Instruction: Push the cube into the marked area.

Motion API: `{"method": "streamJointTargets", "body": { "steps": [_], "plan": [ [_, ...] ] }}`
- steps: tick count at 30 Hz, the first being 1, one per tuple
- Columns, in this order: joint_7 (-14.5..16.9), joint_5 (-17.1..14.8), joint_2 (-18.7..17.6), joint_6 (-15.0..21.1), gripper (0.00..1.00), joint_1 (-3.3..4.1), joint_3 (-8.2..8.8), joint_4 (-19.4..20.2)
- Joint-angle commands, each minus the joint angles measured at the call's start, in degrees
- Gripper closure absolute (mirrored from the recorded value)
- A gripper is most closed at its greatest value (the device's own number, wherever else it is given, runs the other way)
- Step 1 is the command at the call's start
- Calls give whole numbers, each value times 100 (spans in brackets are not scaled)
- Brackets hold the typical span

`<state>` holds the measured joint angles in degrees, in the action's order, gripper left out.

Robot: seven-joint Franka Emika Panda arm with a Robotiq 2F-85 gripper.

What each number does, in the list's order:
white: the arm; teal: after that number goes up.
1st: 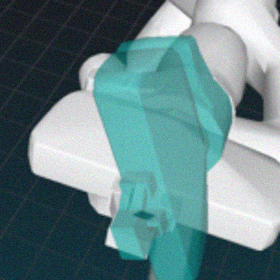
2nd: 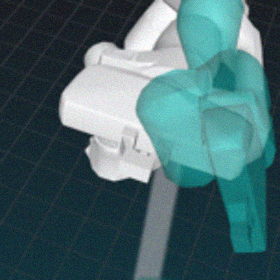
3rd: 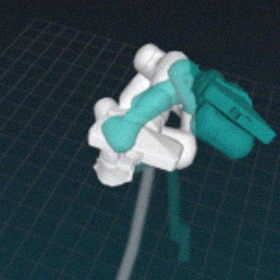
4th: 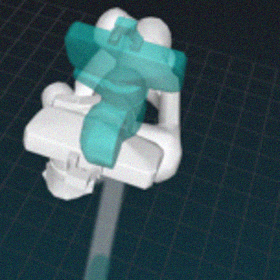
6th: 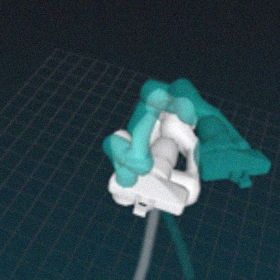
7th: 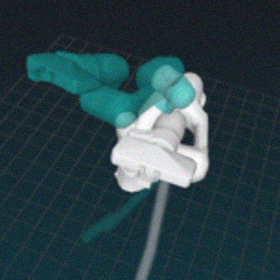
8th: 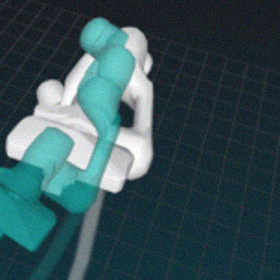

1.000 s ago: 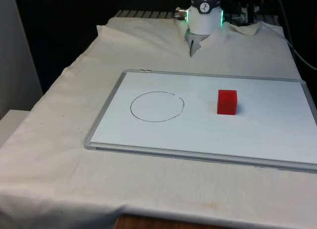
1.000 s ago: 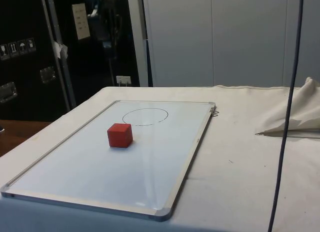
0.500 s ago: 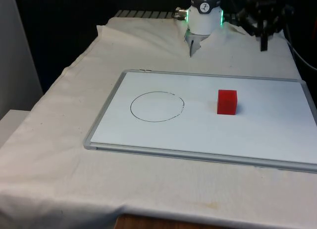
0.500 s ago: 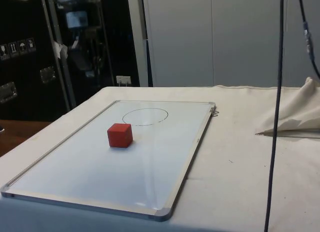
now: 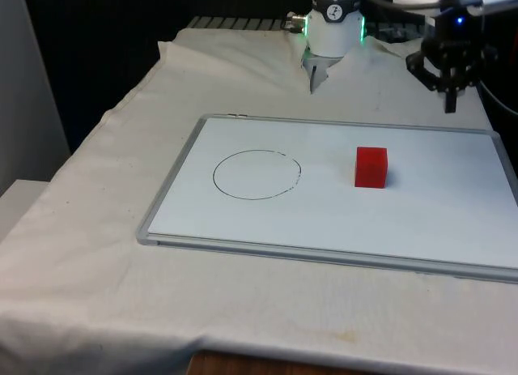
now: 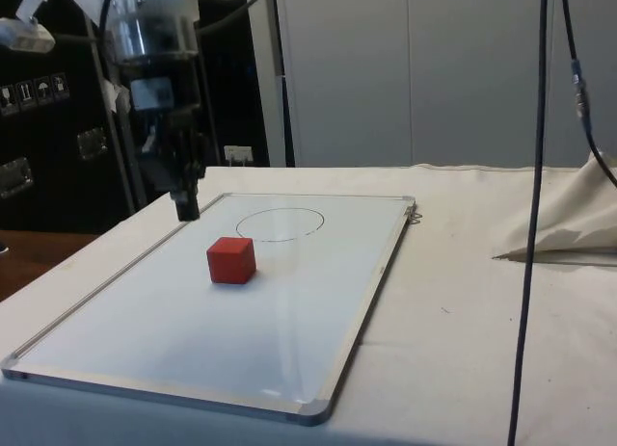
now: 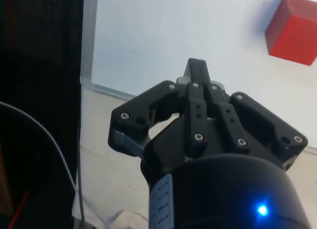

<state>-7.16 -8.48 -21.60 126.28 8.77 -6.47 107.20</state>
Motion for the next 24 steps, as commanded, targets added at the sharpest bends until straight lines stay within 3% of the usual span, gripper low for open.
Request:
{"method": "streamJointTargets", "body": {
  "steps": [1, 7, 8, 16, 17, 21, 24],
  "plan": [
    [-80, 17, -40, 160, 100, 40, -11, 57],
    [-241, 17, -160, 561, 100, 63, -109, 212],
    [-189, 6, -155, 470, 100, 34, -126, 189],
    [-430, 40, -327, 1026, 100, 97, -138, 292],
    [-378, 11, -321, 934, 100, 63, -160, 269],
    [-533, 120, -424, 1261, 100, 132, -132, 327],
    [-533, 183, -539, 1392, 100, 115, -155, 332]
  ]
}}
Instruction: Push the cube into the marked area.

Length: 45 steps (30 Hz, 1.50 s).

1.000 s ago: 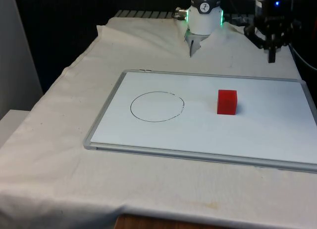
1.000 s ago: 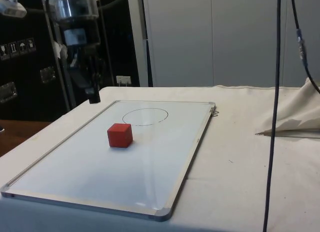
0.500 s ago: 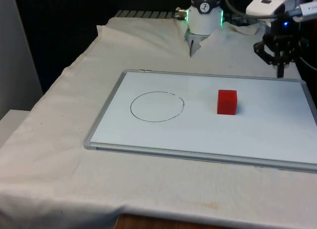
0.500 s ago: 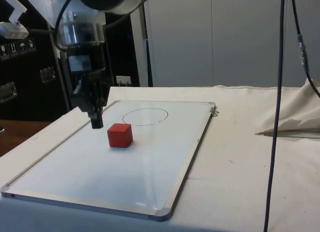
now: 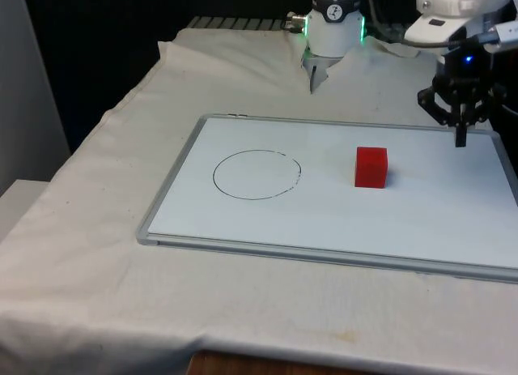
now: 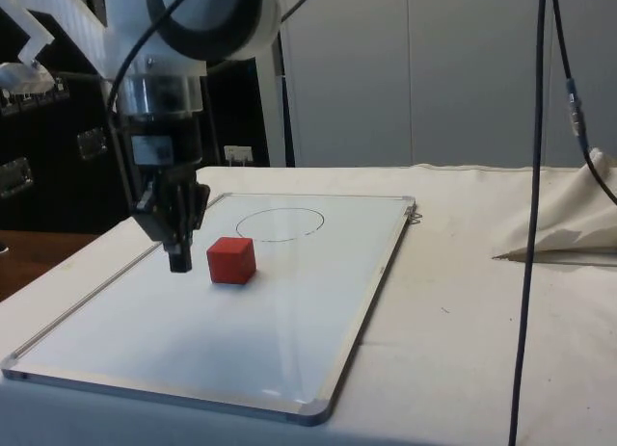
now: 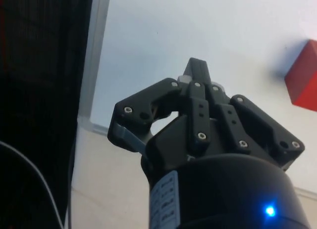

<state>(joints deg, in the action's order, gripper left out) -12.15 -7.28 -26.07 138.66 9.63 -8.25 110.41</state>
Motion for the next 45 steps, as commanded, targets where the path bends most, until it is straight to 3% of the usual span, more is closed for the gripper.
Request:
{"method": "streamJointTargets", "body": {
  "steps": [1, 6, 18, 27, 35, 45],
  "plan": [
    [-11, 23, -29, 40, 100, 6, -6, 0],
    [126, 143, -286, 344, 100, -11, 17, 17],
    [435, 275, -556, 476, 100, -34, 155, -6],
    [527, 636, -762, 653, 100, -34, 304, -29],
    [493, 963, -751, 602, 100, -23, 464, 0],
    [596, 1094, -665, 579, 100, -86, 630, 46]
  ]
}}
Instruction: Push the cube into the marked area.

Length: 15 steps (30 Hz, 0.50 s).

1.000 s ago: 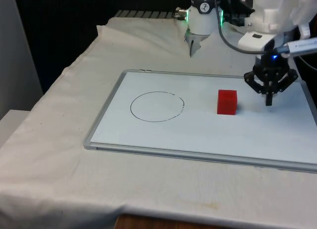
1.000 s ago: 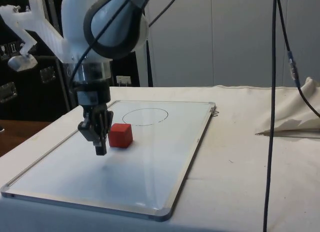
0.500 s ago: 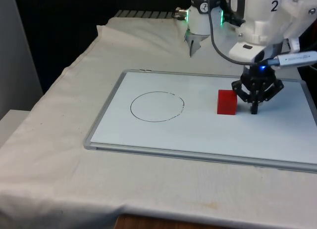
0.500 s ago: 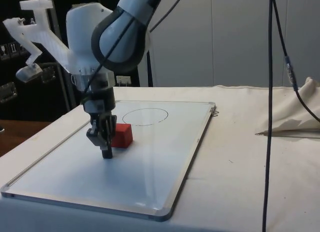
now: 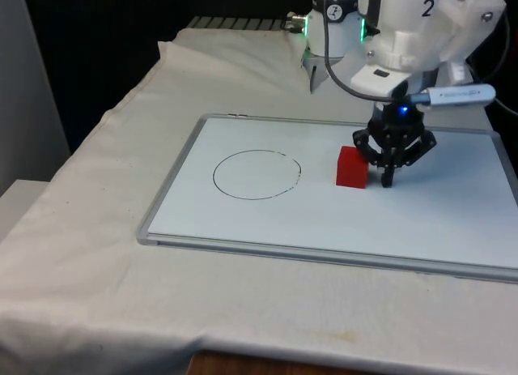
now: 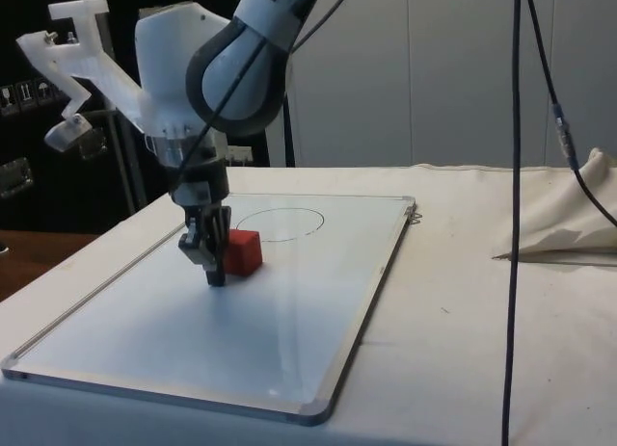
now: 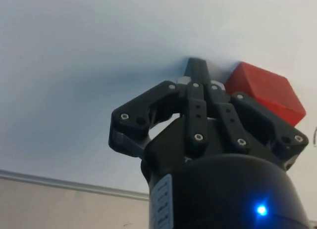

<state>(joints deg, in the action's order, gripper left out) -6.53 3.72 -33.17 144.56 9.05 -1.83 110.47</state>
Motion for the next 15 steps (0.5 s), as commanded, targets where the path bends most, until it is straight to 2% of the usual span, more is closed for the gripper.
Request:
{"method": "streamJointTargets", "body": {
  "steps": [1, 4, 5, 6, 9, 14, 15],
  "plan": [
    [52, -11, 57, -17, 100, -34, 6, 46],
    [86, -17, 120, -17, 100, -46, 46, 115],
    [52, 0, 63, -40, 100, -23, 63, 46],
    [86, -23, 138, -11, 100, -46, 52, 143],
    [92, -23, 212, -6, 100, -46, 63, 246],
    [138, -23, 286, 17, 100, -92, 92, 395],
    [86, 0, 292, -29, 100, -52, 109, 390]
  ]
}}
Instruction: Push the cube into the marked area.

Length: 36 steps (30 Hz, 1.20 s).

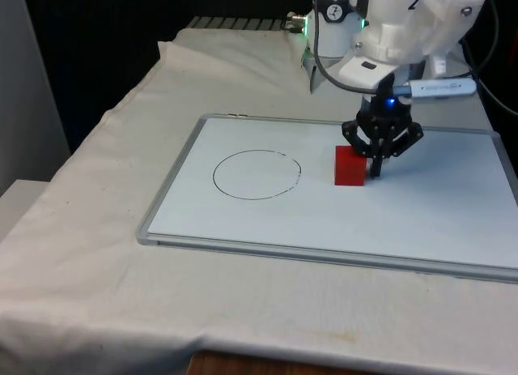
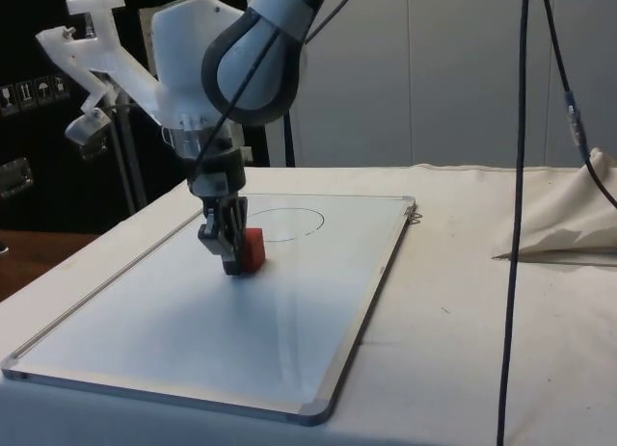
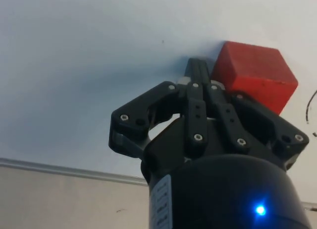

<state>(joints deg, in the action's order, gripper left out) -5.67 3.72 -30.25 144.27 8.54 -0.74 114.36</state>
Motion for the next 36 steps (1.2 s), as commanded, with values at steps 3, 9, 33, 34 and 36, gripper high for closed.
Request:
{"method": "streamJointTargets", "body": {
  "steps": [3, 9, 33, 34, 36],
  "plan": [
    [97, -23, -34, 40, 100, -63, 17, -11],
    [229, -29, -132, 46, 100, -120, 115, -120],
    [476, 212, -321, -126, 100, -103, 745, -458],
    [476, 212, -321, -126, 100, -103, 745, -458],
    [470, 281, -344, -160, 100, -109, 819, -493]
  ]
}}
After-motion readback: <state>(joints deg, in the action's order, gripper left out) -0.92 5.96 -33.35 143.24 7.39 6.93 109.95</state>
